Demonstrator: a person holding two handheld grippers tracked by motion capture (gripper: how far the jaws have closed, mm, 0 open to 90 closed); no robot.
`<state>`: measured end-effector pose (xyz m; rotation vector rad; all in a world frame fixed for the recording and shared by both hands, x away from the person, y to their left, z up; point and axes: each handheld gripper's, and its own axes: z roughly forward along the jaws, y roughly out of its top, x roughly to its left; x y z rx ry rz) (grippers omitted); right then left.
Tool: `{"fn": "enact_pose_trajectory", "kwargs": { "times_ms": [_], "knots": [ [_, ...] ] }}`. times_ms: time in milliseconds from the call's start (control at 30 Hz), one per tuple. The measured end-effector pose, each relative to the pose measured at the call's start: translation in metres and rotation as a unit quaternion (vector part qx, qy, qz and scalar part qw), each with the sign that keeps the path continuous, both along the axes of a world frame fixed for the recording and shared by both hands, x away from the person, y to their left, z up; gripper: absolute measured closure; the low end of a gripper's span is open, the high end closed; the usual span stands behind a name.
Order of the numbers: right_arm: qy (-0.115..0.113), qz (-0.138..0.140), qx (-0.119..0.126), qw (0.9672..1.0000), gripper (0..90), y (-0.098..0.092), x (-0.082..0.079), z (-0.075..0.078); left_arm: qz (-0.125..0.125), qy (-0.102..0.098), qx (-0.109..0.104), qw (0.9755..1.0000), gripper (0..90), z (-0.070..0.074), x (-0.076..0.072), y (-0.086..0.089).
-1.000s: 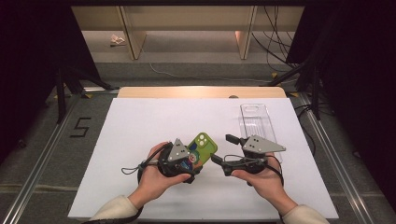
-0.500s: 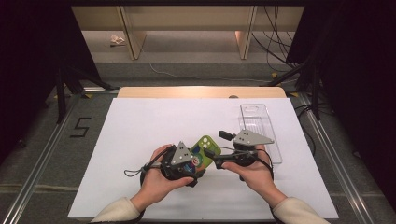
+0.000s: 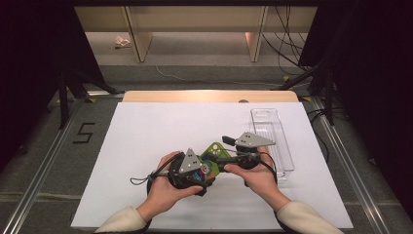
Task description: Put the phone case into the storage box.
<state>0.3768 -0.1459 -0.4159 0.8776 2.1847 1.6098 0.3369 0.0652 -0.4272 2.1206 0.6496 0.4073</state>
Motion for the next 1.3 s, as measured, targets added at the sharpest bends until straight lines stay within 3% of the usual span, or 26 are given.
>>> {"fn": "enact_pose_trajectory", "kwargs": {
  "times_ms": [633,1067,1300],
  "knots": [
    [0.025,0.009,0.002,0.9997,32.8,0.009,0.005,-0.004,-0.001,-0.001,-0.003,1.0,16.4,-0.001,-0.001,-0.001],
    [0.046,0.009,0.022,0.9986,46.9,0.01,0.007,-0.003,-0.001,-0.002,-0.001,1.0,16.5,0.0,0.0,-0.001],
    [0.055,0.005,0.026,0.9982,49.7,0.01,0.007,-0.002,0.0,-0.003,-0.001,1.0,16.4,0.0,0.0,-0.001]
  ]
}}
